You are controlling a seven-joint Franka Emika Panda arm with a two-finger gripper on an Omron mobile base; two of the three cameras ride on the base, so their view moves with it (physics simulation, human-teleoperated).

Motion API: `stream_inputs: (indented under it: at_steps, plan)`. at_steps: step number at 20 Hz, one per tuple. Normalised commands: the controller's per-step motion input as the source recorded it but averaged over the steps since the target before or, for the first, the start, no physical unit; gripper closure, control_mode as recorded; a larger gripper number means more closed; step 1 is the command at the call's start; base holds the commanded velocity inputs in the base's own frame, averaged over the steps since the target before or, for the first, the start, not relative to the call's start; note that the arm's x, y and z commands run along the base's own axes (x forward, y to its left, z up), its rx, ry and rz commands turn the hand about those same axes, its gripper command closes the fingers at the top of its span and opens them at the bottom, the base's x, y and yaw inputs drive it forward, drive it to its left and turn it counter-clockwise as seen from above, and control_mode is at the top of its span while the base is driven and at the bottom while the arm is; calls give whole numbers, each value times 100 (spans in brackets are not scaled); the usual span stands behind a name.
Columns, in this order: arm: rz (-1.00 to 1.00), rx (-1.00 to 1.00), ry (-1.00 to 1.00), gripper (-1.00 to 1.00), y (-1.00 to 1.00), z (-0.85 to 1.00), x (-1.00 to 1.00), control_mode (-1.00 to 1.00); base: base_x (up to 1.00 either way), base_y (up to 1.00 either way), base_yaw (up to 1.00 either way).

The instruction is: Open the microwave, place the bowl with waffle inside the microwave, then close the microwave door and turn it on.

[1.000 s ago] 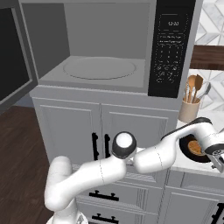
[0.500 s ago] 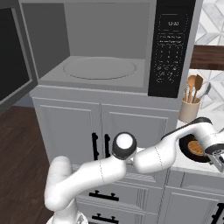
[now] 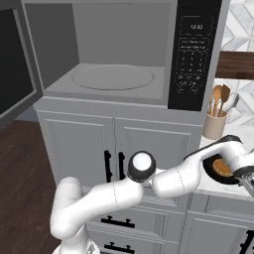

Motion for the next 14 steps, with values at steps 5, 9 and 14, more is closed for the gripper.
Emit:
stream_inputs:
  at_steps: [5,9,14]
  plan:
    - [8,0,-15,100,-73,7,-90,-100,0,0,0]
    - [0,0,-8,100,-28,52,-22,-100,0,0,0]
    - [-4,0,0,100,-12,89,2,-100,0,0,0]
